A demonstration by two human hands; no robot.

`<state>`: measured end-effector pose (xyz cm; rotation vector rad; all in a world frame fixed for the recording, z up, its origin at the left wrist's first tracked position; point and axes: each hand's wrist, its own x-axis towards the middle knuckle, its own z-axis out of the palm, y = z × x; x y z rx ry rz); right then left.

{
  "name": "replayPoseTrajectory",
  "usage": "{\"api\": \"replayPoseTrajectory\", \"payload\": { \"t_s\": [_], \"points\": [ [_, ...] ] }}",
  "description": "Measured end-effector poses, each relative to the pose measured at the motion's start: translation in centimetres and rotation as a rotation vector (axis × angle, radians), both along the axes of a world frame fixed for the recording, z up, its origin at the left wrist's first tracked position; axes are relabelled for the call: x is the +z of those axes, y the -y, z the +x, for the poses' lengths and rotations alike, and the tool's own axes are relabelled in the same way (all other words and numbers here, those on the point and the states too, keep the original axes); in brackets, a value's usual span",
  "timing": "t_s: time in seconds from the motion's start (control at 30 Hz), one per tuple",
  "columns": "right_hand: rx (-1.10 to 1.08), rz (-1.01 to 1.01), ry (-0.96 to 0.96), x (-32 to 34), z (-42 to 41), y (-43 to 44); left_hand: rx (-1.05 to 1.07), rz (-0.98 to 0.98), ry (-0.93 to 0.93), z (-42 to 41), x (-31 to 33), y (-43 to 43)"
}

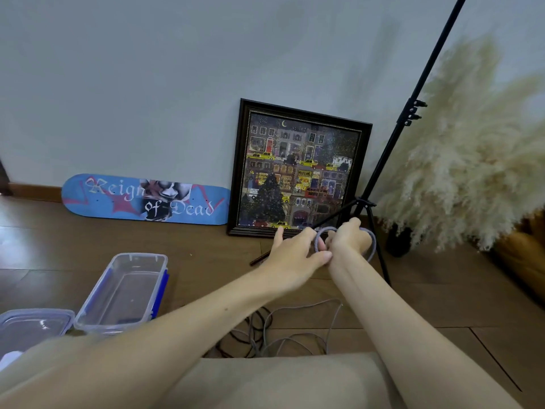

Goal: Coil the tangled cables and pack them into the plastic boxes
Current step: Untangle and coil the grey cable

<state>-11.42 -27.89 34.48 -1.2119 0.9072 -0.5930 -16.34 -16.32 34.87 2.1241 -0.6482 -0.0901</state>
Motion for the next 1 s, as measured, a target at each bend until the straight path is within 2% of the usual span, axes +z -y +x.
{"api": "replayPoseTrajectory", "payload": {
  "t_s": [0.13, 0.3, 0.43, 0.53, 0.67, 0.73, 0.83, 0.9, 0.93, 1.0],
  "points": [
    [-0.025, 0.113, 0.013, 0.5, -0.3, -0.4, -0.008, 0.006, 0.04, -0.2, -0.3, 0.1],
    [0.013, 0.088, 0.038, 0.8, -0.2, -1.0, 0.076, -0.238, -0.019, 0.1, -0.3, -0.2],
    [0.048, -0.142, 0.047, 0.0, 0.4, -1.2, 0.185, -0.446, -0.143, 0.7, 0.1, -0.2],
    [0.077, -0.29, 0.077, -0.2, 1.0, -0.9, 0.225, -0.435, -0.19, 1.1, 0.9, -0.5],
    [0.121, -0.439, 0.05, -0.4, 1.8, 0.3, 0.167, -0.232, -0.278, 2.5, 2.1, -1.5],
    [0.222, -0.583, 0.036, -0.5, 1.9, 0.8, 0.137, -0.098, -0.259, 3.3, 2.7, -2.6],
    [0.6, -0.834, -0.032, -0.8, 1.7, 1.0, 0.137, 0.215, 0.06, 4.4, 2.9, -4.5],
    [0.904, -1.003, -0.159, -0.9, 1.2, 0.4, 0.175, 0.407, 0.234, 4.8, 2.7, -5.3],
    [1.03, -1.051, -0.248, -0.9, 0.9, 0.0, 0.186, 0.485, 0.293, 4.9, 2.6, -5.6],
    [1.225, -1.011, -0.424, -0.3, 0.2, -0.7, 0.175, 0.654, 0.401, 4.8, 2.7, -6.0]
  ]
}}
